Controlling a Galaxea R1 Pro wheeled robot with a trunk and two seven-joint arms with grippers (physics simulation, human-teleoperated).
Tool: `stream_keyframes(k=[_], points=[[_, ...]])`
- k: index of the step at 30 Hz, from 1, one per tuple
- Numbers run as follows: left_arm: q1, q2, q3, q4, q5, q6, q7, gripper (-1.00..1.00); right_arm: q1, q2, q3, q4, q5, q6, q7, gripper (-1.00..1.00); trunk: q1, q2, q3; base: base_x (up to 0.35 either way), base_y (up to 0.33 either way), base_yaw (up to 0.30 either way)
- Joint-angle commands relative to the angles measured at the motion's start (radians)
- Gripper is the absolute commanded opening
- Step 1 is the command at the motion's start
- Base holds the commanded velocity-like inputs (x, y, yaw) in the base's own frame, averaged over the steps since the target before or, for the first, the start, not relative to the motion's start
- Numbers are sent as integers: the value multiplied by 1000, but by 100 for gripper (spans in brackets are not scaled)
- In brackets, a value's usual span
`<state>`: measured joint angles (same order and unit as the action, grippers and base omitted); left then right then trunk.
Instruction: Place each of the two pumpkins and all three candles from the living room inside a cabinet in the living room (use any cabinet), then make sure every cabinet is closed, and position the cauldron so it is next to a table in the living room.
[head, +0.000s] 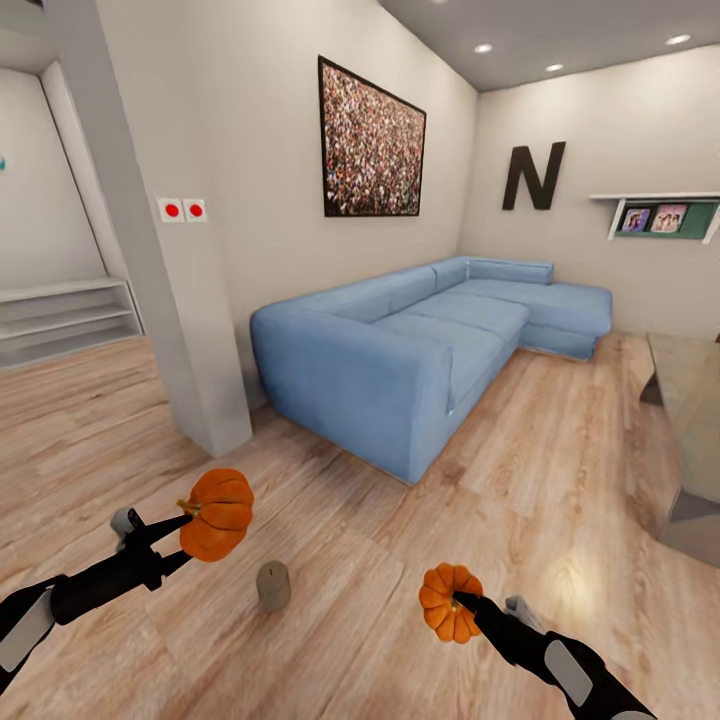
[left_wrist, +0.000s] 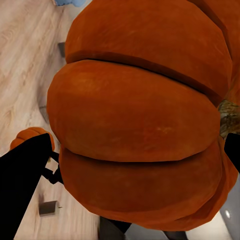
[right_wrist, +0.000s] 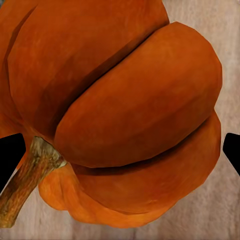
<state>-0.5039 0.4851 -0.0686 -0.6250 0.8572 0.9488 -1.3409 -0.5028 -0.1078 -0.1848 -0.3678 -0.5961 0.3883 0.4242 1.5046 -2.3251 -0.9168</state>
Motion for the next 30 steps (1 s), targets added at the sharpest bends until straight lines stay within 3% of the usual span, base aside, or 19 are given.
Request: stream_keyframes(k=[1, 13, 30], points=[[-1, 1, -5, 1, 3, 7, -1, -100, 0, 0, -6, 0, -4, 8, 2, -100, -4, 7, 2, 0, 0, 0], [-1, 1, -5, 1, 2, 7, -2, -100, 0, 0, -7, 0, -4, 4, 2, -100, -50, 91, 45, 0, 0, -63], [-1, 4, 3, 14, 8, 7, -3, -100, 0, 0, -7, 0, -4, 4, 2, -100, -50, 91, 65, -5, 0, -207]])
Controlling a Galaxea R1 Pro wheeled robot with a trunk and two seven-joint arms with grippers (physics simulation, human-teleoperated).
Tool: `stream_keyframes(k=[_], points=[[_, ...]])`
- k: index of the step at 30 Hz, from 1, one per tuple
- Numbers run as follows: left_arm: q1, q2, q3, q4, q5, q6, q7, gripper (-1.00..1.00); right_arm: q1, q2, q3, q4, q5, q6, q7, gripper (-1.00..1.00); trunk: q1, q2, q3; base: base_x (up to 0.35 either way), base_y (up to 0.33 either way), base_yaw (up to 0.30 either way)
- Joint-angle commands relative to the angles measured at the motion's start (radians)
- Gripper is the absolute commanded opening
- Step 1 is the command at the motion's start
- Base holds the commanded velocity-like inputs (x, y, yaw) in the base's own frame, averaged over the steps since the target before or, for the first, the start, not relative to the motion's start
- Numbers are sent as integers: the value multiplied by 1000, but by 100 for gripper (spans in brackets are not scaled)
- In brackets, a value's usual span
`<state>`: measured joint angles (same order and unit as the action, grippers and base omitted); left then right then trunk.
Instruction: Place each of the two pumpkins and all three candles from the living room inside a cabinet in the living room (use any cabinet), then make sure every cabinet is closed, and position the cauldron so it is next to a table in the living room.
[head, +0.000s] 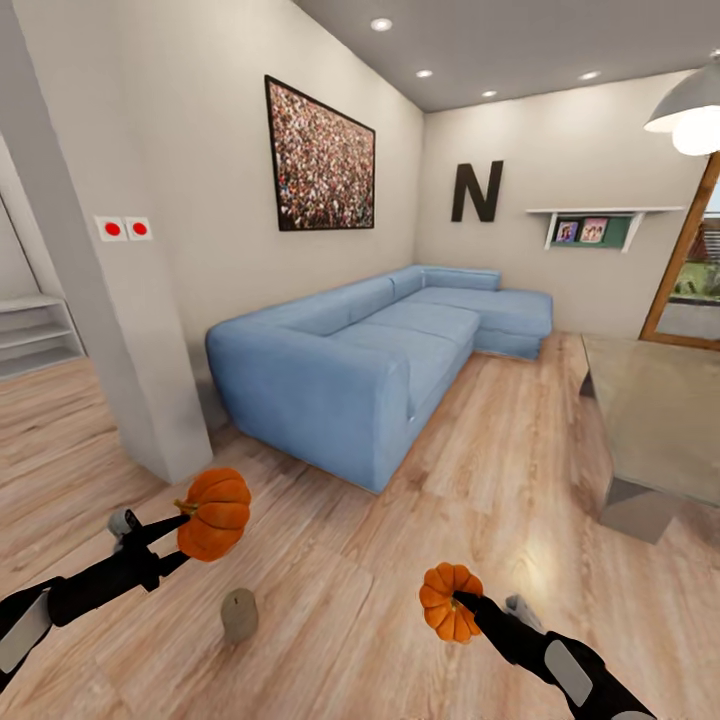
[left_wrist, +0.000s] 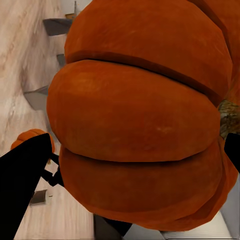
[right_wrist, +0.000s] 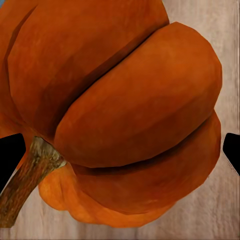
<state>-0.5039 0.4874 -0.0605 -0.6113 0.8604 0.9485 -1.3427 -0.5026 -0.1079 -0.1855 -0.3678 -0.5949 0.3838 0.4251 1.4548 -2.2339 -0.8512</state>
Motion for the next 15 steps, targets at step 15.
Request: stream_keyframes(k=[15], points=[[-1, 2, -3, 2, 5, 6, -10, -100, -1, 1, -4, 0, -5, 13, 1, -100, 0, 0, 8, -45, 0, -116]])
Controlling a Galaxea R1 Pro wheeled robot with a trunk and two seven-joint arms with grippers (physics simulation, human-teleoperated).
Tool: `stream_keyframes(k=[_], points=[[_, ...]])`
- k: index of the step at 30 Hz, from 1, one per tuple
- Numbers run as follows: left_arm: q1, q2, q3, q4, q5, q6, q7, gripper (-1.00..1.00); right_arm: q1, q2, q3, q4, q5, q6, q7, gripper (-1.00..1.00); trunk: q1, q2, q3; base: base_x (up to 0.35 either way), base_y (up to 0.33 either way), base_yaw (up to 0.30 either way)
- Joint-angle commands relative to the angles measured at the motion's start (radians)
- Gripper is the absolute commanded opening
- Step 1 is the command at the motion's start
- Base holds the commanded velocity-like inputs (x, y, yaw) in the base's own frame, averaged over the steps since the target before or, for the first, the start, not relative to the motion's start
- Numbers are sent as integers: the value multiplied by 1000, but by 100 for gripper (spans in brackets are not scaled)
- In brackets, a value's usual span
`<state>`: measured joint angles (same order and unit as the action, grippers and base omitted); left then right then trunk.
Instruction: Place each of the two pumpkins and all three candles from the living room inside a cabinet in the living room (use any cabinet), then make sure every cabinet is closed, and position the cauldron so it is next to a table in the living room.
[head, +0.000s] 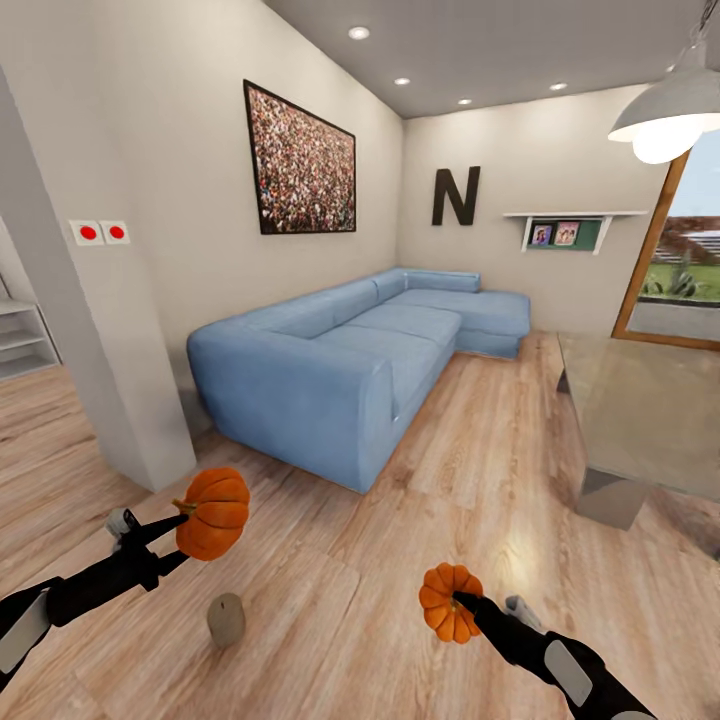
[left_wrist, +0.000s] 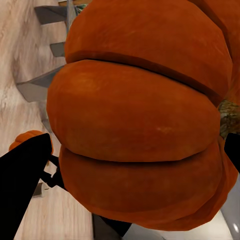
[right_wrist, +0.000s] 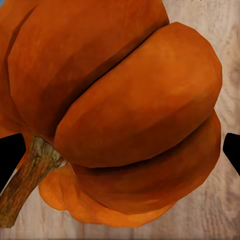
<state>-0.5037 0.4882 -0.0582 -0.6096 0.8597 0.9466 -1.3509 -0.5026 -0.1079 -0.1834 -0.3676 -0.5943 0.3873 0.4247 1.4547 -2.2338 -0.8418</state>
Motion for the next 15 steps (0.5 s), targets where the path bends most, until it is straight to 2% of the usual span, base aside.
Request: stream_keyframes(k=[1, 8, 15], points=[[-1, 1, -5, 1, 6, 8, -1, -100, -1, 0, -7, -1, -5, 7, 2, -100, 0, 0, -1, 0, 0, -1], [-1, 1, -5, 11, 6, 8, -2, -100, -1, 0, -8, -1, -5, 3, 2, -100, 0, 0, 0, -17, 0, -14], [-1, 1, -4, 13, 7, 6, -3, -100, -1, 0, -9, -1, -5, 4, 2, -100, 0, 0, 6, -39, 0, -198]])
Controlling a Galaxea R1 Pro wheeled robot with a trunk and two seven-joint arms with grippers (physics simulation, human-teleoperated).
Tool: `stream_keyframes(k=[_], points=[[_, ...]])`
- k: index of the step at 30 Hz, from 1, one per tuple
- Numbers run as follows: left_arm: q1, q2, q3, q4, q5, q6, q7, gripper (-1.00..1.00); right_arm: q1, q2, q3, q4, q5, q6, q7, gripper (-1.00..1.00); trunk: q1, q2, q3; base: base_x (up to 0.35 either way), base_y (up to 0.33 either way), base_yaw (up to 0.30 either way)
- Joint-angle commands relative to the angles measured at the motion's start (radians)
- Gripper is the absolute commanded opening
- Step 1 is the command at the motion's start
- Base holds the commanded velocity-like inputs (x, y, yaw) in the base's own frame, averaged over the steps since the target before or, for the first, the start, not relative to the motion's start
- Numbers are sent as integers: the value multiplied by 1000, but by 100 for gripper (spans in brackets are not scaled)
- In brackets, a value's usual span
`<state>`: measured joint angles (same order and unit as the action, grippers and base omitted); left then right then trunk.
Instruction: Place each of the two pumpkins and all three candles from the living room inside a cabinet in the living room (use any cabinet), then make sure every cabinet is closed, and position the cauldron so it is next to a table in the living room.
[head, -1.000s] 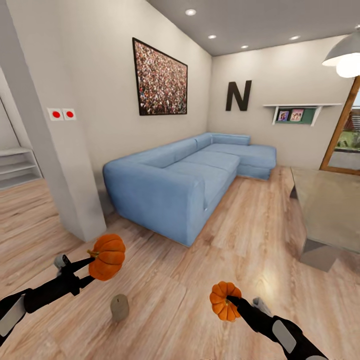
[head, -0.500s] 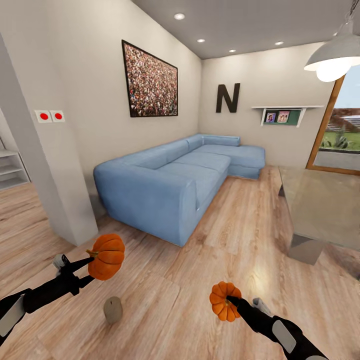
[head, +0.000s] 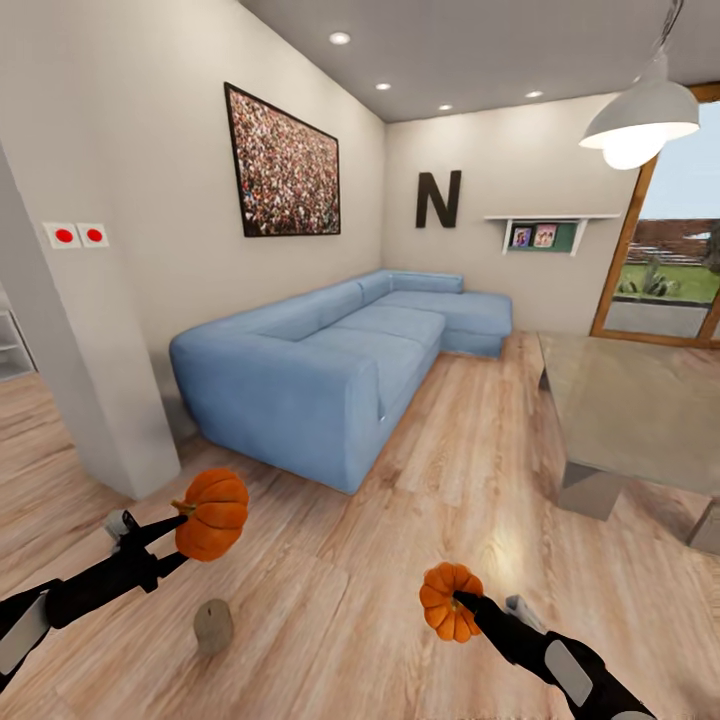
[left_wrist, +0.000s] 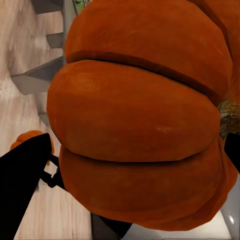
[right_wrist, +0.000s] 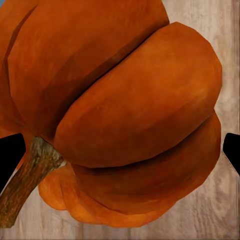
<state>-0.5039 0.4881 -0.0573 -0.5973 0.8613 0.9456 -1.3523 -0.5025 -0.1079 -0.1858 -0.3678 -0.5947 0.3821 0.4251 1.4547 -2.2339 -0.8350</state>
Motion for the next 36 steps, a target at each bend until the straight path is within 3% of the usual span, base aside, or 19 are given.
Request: stream_keyframes(k=[1, 11, 21, 36], points=[[-1, 1, -5, 1, 5, 7, -2, -100, -1, 1, -7, 0, -5, 9, 1, -100, 0, 0, 0, -5, 0, -237], [-1, 1, -4, 1, 7, 7, -2, -100, -1, 1, -7, 0, -5, 9, 1, -100, 0, 0, 9, -1, 0, -241], [-1, 1, -2, 31, 5, 8, 7, -100, -1, 1, -6, 0, -5, 9, 1, -100, -39, 70, 49, 0, 0, -217], [-1, 3, 0, 56, 2, 8, 10, -100, -1, 2, -6, 0, -5, 19, 0, -100, -96, 175, 94, 0, 0, -16]])
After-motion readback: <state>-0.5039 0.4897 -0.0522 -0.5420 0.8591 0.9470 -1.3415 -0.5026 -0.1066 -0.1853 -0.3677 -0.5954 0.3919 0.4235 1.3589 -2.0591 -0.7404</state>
